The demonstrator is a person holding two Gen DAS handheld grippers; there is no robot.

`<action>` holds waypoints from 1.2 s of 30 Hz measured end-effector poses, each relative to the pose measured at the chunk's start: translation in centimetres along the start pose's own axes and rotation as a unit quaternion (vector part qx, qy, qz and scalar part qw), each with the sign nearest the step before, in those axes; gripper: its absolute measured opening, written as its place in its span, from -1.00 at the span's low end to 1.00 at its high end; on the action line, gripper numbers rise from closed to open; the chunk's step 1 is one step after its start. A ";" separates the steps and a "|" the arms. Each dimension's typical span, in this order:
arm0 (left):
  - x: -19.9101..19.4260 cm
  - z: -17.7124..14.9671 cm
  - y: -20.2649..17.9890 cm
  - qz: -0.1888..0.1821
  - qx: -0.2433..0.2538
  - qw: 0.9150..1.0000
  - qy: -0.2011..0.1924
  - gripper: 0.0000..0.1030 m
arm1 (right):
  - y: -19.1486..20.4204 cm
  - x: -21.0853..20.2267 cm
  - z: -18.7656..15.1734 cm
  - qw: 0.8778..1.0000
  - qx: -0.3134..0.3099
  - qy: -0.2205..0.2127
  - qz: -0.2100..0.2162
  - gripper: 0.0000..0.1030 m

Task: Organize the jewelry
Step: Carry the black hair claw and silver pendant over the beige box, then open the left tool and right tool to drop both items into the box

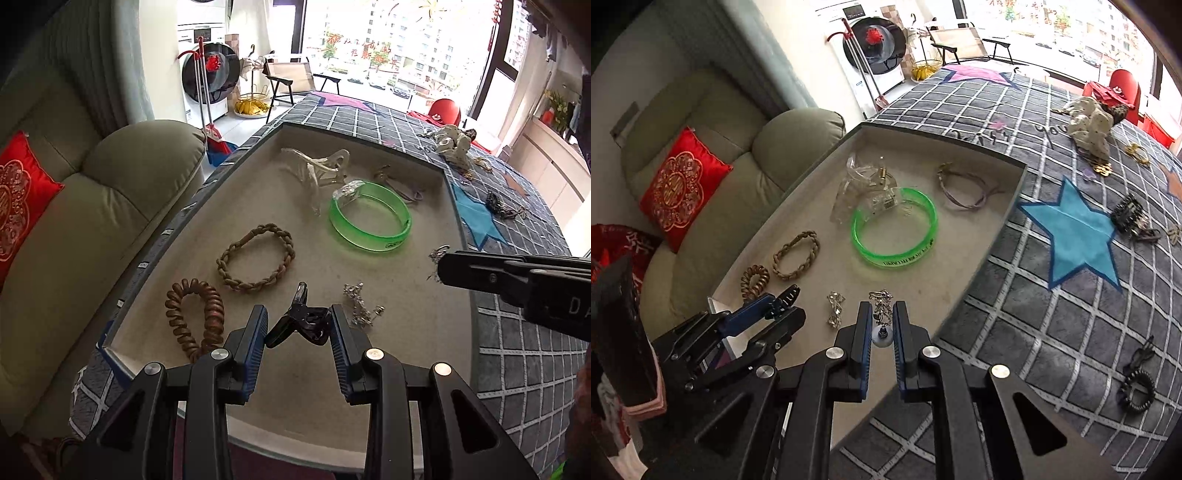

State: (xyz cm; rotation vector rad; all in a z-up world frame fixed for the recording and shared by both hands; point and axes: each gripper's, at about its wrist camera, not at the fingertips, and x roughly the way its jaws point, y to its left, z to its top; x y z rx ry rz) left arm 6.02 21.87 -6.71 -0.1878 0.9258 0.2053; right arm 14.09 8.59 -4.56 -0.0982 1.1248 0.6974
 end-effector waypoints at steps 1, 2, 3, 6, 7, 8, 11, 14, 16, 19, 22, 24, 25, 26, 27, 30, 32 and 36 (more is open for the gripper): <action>0.1 0.1 0.0 0.001 0.000 1.000 0.000 -0.29 | 0.1 0.2 0.1 1.000 -0.001 0.001 0.000 -0.77; 0.2 0.1 0.1 0.002 -0.001 1.000 0.001 -0.29 | 0.2 0.6 0.3 1.000 -0.002 0.004 -0.001 -0.77; 0.4 0.2 0.2 0.004 -0.002 1.000 0.002 -0.29 | 0.2 0.9 0.4 1.000 -0.003 0.007 -0.002 -0.77; 0.9 0.3 0.3 0.006 -0.003 1.000 0.007 -0.29 | 0.4 1.8 0.5 1.000 -0.005 0.015 -0.003 -0.77; 1.0 0.3 0.4 0.007 -0.004 1.000 0.009 -0.29 | 0.4 2.1 0.6 1.000 -0.006 0.018 -0.004 -0.77; 1.1 0.3 0.4 0.007 -0.006 1.000 0.011 -0.29 | 0.4 2.4 0.6 1.000 -0.007 0.021 -0.006 -0.77; 1.3 0.5 0.4 0.008 -0.005 1.000 0.010 -0.29 | 0.5 3.0 0.8 1.000 -0.007 0.025 -0.010 -0.77; 1.3 0.5 0.3 0.009 -0.004 1.000 0.009 -0.29 | 0.5 3.5 1.0 0.999 -0.007 0.028 -0.014 -0.77; 1.4 0.6 0.2 0.011 -0.001 1.000 0.008 -0.29 | 0.4 3.9 1.1 0.999 -0.005 0.032 -0.015 -0.77; 1.4 0.6 -0.1 0.014 0.003 1.000 0.007 -0.29 | 0.2 4.4 1.1 0.999 -0.004 0.034 -0.016 -0.77; 1.4 0.6 -0.1 0.014 0.003 1.000 0.007 -0.29 | 0.4 4.5 1.2 0.999 -0.009 0.033 -0.021 -0.77; 1.4 0.6 -0.1 0.014 0.003 1.000 0.007 -0.29 | 0.5 4.6 1.2 0.999 -0.013 0.031 -0.024 -0.77; 1.4 0.6 -0.1 0.014 0.003 1.000 0.007 -0.29 | 0.5 4.7 1.3 0.999 -0.014 0.030 -0.025 -0.77; 1.4 0.6 -0.1 0.014 0.003 1.000 0.007 -0.29 | 0.6 4.7 1.3 0.999 -0.014 0.030 -0.026 -0.77; 1.4 0.6 -0.1 0.013 0.003 1.000 0.007 -0.29 | 0.6 4.7 1.3 0.999 -0.016 0.029 -0.027 -0.77; 1.5 0.6 -0.2 0.012 0.003 1.000 0.010 -0.28 | 0.7 4.7 1.5 0.999 -0.022 0.028 -0.032 -0.77; 1.7 0.5 -0.4 0.014 0.006 1.000 0.011 -0.21 | 0.7 4.8 1.6 0.999 -0.023 0.025 -0.037 -0.77; 1.3 0.5 -0.7 0.020 0.009 1.000 -0.002 0.36 | 0.3 4.9 1.8 0.999 -0.015 0.026 -0.033 -0.76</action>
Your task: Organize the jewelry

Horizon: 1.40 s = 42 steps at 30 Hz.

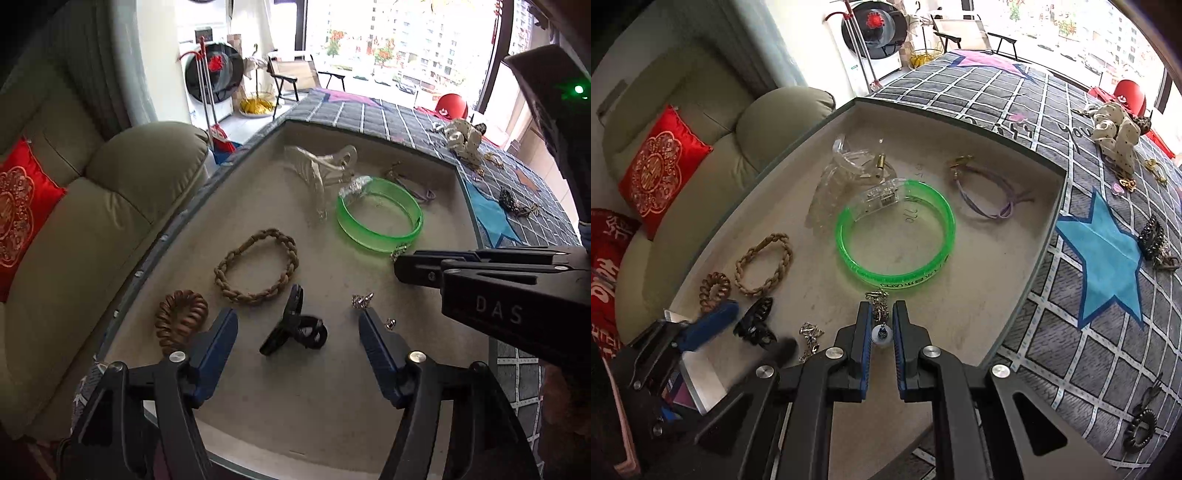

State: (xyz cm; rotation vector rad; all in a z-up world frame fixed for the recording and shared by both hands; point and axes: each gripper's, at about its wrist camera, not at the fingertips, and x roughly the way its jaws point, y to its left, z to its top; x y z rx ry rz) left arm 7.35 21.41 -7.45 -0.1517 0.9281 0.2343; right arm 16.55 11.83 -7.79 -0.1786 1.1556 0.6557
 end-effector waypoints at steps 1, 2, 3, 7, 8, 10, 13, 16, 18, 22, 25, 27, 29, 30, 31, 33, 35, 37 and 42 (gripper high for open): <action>0.0 0.1 0.0 -0.002 0.001 1.000 0.001 0.36 | 0.0 0.0 0.0 1.000 0.000 0.001 0.002 -0.76; 0.0 0.1 0.0 -0.003 0.001 1.000 0.002 0.36 | -0.1 0.0 0.1 1.000 0.000 0.002 0.005 -0.73; 0.1 0.1 -0.1 -0.002 0.002 1.000 0.003 0.36 | -0.2 -0.1 0.1 1.000 0.003 0.003 0.010 -0.70; 0.2 0.1 0.0 0.001 0.002 1.000 0.009 0.36 | -0.3 -0.5 -0.1 1.000 0.007 -0.003 0.020 -0.32; 0.2 0.1 0.0 0.001 0.002 1.000 0.010 0.36 | -0.3 -0.7 -0.1 1.000 0.008 -0.005 0.017 -0.25; 0.2 0.0 0.0 0.004 0.003 1.000 0.011 0.36 | -0.3 -0.9 -0.2 1.000 0.011 -0.007 0.018 -0.21; 0.3 0.0 0.0 0.007 0.005 1.000 0.013 0.36 | -0.6 -1.3 -0.4 1.000 0.020 -0.009 0.019 -0.19; 0.4 0.0 0.1 0.008 0.004 1.000 0.018 0.36 | -0.8 -1.6 -0.6 1.000 0.025 -0.009 0.016 -0.15; 0.4 -0.1 0.1 0.004 0.002 1.000 0.021 0.36 | -0.8 -2.1 -0.7 1.000 0.024 -0.013 0.015 -0.14; 0.4 -0.1 0.1 0.005 0.002 1.000 0.021 0.36 | -0.5 -2.9 -0.8 1.000 0.016 -0.025 0.004 -0.04; 0.3 -0.1 0.0 0.008 0.004 1.000 0.017 0.36 | -0.4 -3.6 -0.7 0.999 0.013 -0.035 -0.006 -0.04; 0.2 0.0 0.0 0.005 0.003 1.000 0.017 0.84 | -0.3 -4.0 -0.7 0.999 0.011 -0.040 -0.012 -0.03; -0.1 0.0 -0.1 0.008 0.001 1.000 0.007 1.00 | -0.3 -4.4 -0.7 0.999 0.009 -0.044 -0.014 0.06; -0.3 0.1 -0.2 0.007 0.004 1.000 0.005 1.00 | -0.2 -4.4 -0.7 0.999 0.009 -0.045 -0.015 0.07; -0.3 0.1 -0.3 0.006 0.005 1.000 0.005 1.00 | -0.2 -4.6 -0.7 0.999 0.009 -0.047 -0.017 0.08; -0.4 0.2 -0.3 0.007 0.006 1.000 0.004 1.00 | -0.3 -4.7 -0.7 0.999 0.012 -0.047 -0.019 0.08; -0.5 0.2 -0.4 0.008 0.007 1.000 0.003 1.00 | -0.4 -4.8 -0.8 0.999 0.014 -0.046 -0.020 0.10; -0.6 0.2 -0.4 0.011 0.008 1.000 0.003 1.00 | -0.4 -4.9 -0.9 0.999 0.014 -0.044 -0.022 0.19; -0.9 0.1 -0.2 0.016 0.007 1.000 0.003 1.00 | -0.1 -5.3 -1.2 0.998 0.009 -0.047 -0.034 0.57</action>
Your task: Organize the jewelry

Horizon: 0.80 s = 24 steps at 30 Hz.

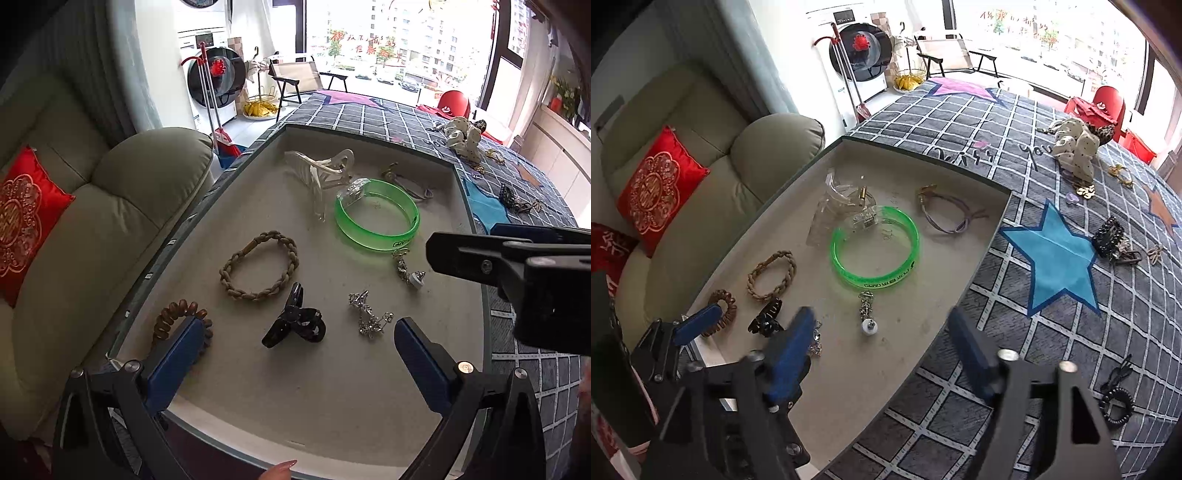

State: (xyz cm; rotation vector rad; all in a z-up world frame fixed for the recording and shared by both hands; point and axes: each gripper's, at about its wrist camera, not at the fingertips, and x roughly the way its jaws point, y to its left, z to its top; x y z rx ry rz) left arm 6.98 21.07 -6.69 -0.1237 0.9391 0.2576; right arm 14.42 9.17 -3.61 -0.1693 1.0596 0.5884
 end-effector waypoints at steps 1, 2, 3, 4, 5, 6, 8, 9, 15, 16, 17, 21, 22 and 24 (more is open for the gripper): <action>-0.1 -0.1 0.1 0.001 0.000 1.000 0.000 1.00 | 0.1 0.0 0.0 1.000 -0.002 0.001 -0.003 0.57; -0.1 -0.1 0.1 0.002 -0.001 1.000 0.000 1.00 | 0.1 0.0 -0.1 1.000 -0.002 0.001 -0.004 0.57; -0.2 -0.2 0.2 0.003 -0.002 1.000 0.001 1.00 | 0.1 -0.1 -0.1 1.000 -0.002 0.002 -0.004 0.57; -0.2 -0.2 0.1 0.004 -0.002 1.000 0.001 1.00 | 0.1 -0.1 -0.1 1.000 -0.002 0.002 -0.004 0.58; -0.3 -0.2 0.2 0.005 -0.002 1.000 0.000 1.00 | 0.1 -0.2 -0.2 1.000 -0.001 0.003 -0.004 0.59; -0.5 -0.2 0.2 0.007 -0.002 1.000 -0.001 1.00 | 0.0 -0.3 -0.2 1.000 -0.001 0.003 -0.003 0.60; -0.8 -0.3 0.2 0.010 -0.002 1.000 -0.002 1.00 | 0.0 -0.3 -0.3 1.000 0.000 0.004 -0.002 0.61; -1.0 -0.3 0.3 0.011 -0.003 1.000 -0.004 1.00 | -0.1 -0.3 -0.4 1.000 0.001 0.006 -0.002 0.61; -2.2 -0.5 0.4 0.018 -0.002 1.000 -0.010 1.00 | -0.2 -0.9 -0.9 1.000 0.008 0.007 0.002 0.62; -2.5 -0.6 0.5 0.019 -0.002 1.000 -0.011 1.00 | -0.2 -1.0 -1.0 1.000 0.009 0.006 0.002 0.62; -2.9 -0.7 0.5 0.020 -0.003 1.000 -0.013 1.00 | -0.3 -1.2 -1.1 1.000 0.011 0.005 0.003 0.62; -4.1 -1.1 0.8 0.027 -0.005 0.999 -0.018 1.00 | -0.3 -1.9 -1.5 1.000 0.013 0.000 0.002 0.63; -4.3 -1.2 0.8 0.028 -0.005 0.999 -0.018 1.00 | -0.2 -2.1 -1.5 1.000 0.013 -0.001 0.002 0.63; -4.8 -1.6 1.1 0.031 -0.008 0.999 -0.018 1.00 | -0.1 -2.6 -1.8 1.000 0.012 -0.005 0.002 0.64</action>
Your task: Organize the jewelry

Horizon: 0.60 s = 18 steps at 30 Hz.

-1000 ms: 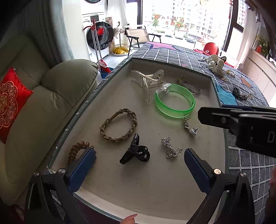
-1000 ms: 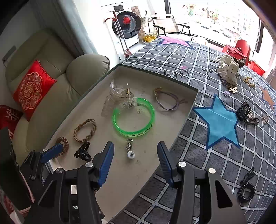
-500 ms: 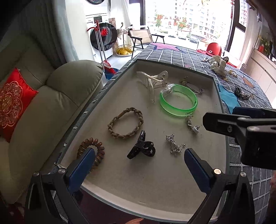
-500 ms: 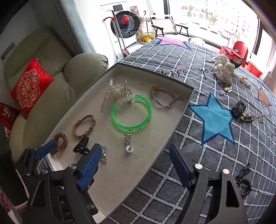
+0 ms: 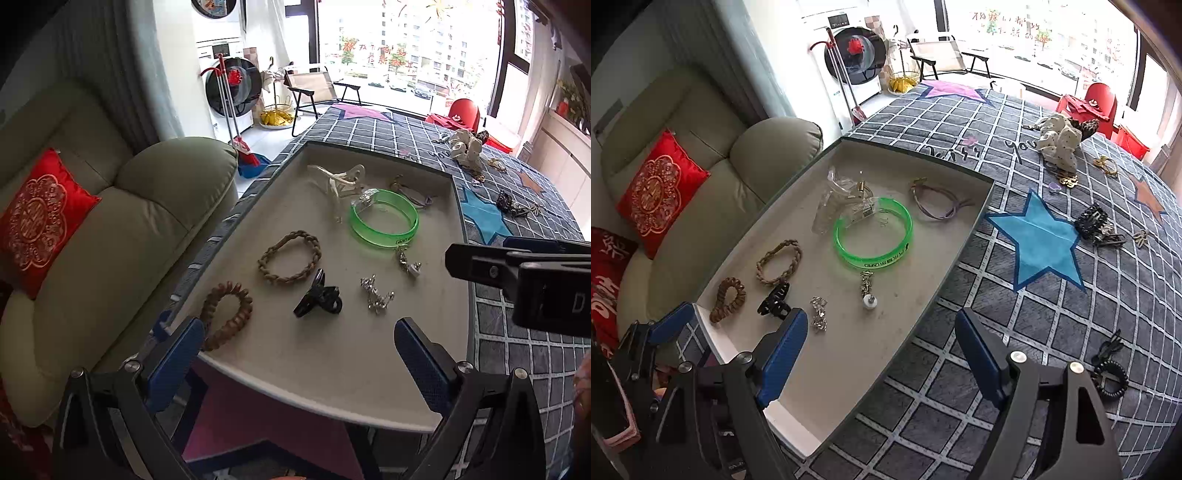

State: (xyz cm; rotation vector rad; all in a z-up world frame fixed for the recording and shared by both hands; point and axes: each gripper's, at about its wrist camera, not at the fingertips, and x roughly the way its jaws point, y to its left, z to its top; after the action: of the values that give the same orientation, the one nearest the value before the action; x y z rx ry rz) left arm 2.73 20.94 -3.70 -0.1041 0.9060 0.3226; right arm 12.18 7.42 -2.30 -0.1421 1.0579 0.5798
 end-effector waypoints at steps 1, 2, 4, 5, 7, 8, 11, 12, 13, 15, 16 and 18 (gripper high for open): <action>-0.2 -0.1 0.0 0.001 0.000 1.000 0.000 1.00 | 0.0 -0.2 -0.1 1.000 0.000 -0.001 0.000 0.64; -0.5 -0.3 0.1 0.002 -0.001 1.000 -0.001 1.00 | 0.1 -0.4 -0.3 1.000 -0.001 -0.003 0.000 0.68; -0.8 -0.5 0.2 0.005 -0.002 1.000 -0.001 1.00 | 0.3 -0.8 -0.6 1.000 -0.003 -0.008 -0.002 0.92; -1.0 -0.6 0.3 0.006 -0.003 1.000 0.000 1.00 | 0.4 -1.1 -0.7 1.000 -0.004 -0.011 -0.001 0.99; -1.4 -0.9 0.5 0.006 -0.007 1.000 0.000 1.00 | 0.5 -1.6 -0.9 1.000 -0.006 -0.017 -0.006 0.99; -1.6 -1.0 0.5 0.007 -0.008 1.000 0.000 1.00 | 0.7 -2.0 -1.2 1.000 -0.008 -0.020 -0.008 1.00; -2.4 -1.4 0.6 0.011 -0.007 1.000 -0.004 1.00 | 1.1 -2.9 -1.7 0.999 -0.011 -0.028 -0.016 0.99; -2.7 -1.4 0.6 0.012 -0.007 1.000 -0.005 1.00 | 1.1 -3.3 -1.9 0.999 -0.012 -0.032 -0.019 0.99; -3.0 -1.6 0.6 0.013 -0.006 1.000 -0.007 1.00 | 1.3 -3.7 -2.2 0.999 -0.013 -0.036 -0.022 1.00; -3.6 -1.8 0.7 0.015 -0.006 1.000 -0.010 1.00 | 1.6 -4.7 -2.6 0.998 -0.018 -0.046 -0.031 0.99; -3.9 -1.9 0.7 0.017 -0.007 1.000 -0.011 1.00 | 1.7 -5.0 -2.8 0.998 -0.019 -0.049 -0.032 1.00; -4.7 -2.1 0.7 0.019 -0.008 1.000 -0.015 1.00 | 2.0 -5.8 -3.2 0.998 -0.023 -0.055 -0.036 1.00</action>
State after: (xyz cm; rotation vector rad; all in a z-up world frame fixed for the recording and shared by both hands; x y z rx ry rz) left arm -1.83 20.07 -1.24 -0.0965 0.8765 0.3669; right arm 6.56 5.67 1.35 -0.1850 0.9288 0.5409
